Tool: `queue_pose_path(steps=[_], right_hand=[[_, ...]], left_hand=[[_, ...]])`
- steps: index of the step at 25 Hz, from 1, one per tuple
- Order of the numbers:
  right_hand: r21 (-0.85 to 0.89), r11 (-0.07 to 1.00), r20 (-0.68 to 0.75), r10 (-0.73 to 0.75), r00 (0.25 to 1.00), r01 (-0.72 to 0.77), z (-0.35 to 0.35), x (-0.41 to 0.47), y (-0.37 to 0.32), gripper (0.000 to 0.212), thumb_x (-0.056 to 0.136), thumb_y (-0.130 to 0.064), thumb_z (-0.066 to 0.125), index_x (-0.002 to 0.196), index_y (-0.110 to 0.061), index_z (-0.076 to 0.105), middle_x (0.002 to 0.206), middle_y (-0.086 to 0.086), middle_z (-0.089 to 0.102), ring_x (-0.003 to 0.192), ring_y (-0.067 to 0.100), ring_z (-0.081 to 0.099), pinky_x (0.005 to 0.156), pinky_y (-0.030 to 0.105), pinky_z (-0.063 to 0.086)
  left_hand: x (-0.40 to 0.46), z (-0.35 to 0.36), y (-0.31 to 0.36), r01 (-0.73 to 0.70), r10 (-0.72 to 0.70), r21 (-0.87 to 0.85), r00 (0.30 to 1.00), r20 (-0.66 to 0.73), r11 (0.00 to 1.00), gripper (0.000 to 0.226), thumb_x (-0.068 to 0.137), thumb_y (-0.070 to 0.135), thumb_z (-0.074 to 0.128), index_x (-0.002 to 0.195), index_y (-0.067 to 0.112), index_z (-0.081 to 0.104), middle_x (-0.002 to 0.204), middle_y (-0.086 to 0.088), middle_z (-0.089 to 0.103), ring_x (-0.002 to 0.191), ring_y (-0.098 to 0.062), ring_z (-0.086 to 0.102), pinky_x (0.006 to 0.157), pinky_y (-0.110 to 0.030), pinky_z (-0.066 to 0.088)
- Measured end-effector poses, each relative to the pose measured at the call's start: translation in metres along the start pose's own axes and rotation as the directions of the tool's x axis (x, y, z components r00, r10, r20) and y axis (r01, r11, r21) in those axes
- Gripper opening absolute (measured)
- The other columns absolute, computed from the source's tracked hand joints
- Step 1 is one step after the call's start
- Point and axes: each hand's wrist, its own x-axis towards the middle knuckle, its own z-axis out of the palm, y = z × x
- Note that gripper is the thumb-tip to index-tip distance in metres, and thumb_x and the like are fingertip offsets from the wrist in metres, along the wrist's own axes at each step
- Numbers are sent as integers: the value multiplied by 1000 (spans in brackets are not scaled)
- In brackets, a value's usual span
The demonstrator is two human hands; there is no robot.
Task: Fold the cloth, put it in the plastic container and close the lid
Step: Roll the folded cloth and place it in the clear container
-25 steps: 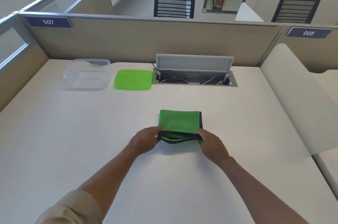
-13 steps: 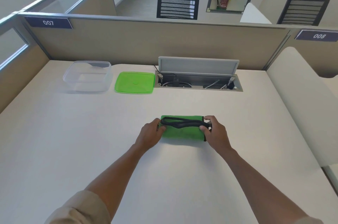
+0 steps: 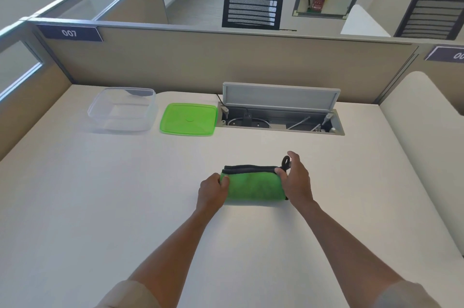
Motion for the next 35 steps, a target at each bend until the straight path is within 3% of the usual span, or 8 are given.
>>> queue_pose_path(steps=[3,6,8,10,14,21,29,35], right_hand=[[-78,997,-1,6,1000,-6,5,6,1,57,88,-24,67,137,-13,39,130,9,56,116,29,55,94,44,45],[-165,986,30,18,999,-13,9,9,1,56,88,-27,65,136,-16,39,126,8,54,107,33,58,85,45,47],[-237,971,56,42,998,-28,11,11,1,53,89,-30,63,134,-17,39,123,7,54,99,35,61,80,44,47],[-313,950,62,42,997,-20,13,10,2,49,90,-32,61,132,-17,40,120,6,54,91,35,62,72,41,47],[-458,887,33,-44,998,54,15,9,2,55,91,-33,62,137,-14,40,121,8,54,86,33,64,62,38,49],[-539,839,-8,78,997,-70,16,1,6,58,92,-51,51,134,-12,39,115,9,55,92,33,59,58,37,45],[-299,934,106,236,966,-195,7,-2,23,49,89,-58,52,106,-11,50,106,9,55,97,34,56,71,38,42],[-143,930,212,362,908,-337,3,-8,17,51,80,-52,69,108,-12,56,100,3,61,90,25,55,75,34,45]], left_hand=[[-3,3,5,61,-60,12,995,-84,998,24,91,35,50,81,14,51,78,0,57,77,-27,54,62,-36,42],[-10,7,6,-234,336,335,897,-287,913,40,85,21,63,124,21,50,112,-1,55,102,-24,53,84,-39,46],[-10,10,8,-521,665,509,732,-147,686,50,87,21,61,135,27,45,129,-2,50,117,-25,50,97,-40,42],[-9,13,7,-658,753,566,651,95,497,51,94,34,51,143,33,40,150,-3,40,137,-27,37,113,-48,30],[-6,18,-5,-620,562,614,762,322,489,57,98,55,26,152,39,25,165,0,19,153,-25,10,121,-57,3],[4,19,0,-400,336,335,913,233,853,48,104,45,20,152,46,22,167,7,7,153,-19,-1,122,-51,3],[-3,14,10,8,34,338,992,-119,941,63,88,61,55,128,14,50,127,-9,54,118,-31,48,96,-43,40],[9,11,16,193,-196,179,981,-1,965,57,82,61,63,102,8,60,107,-11,67,98,-32,63,70,-33,41]])
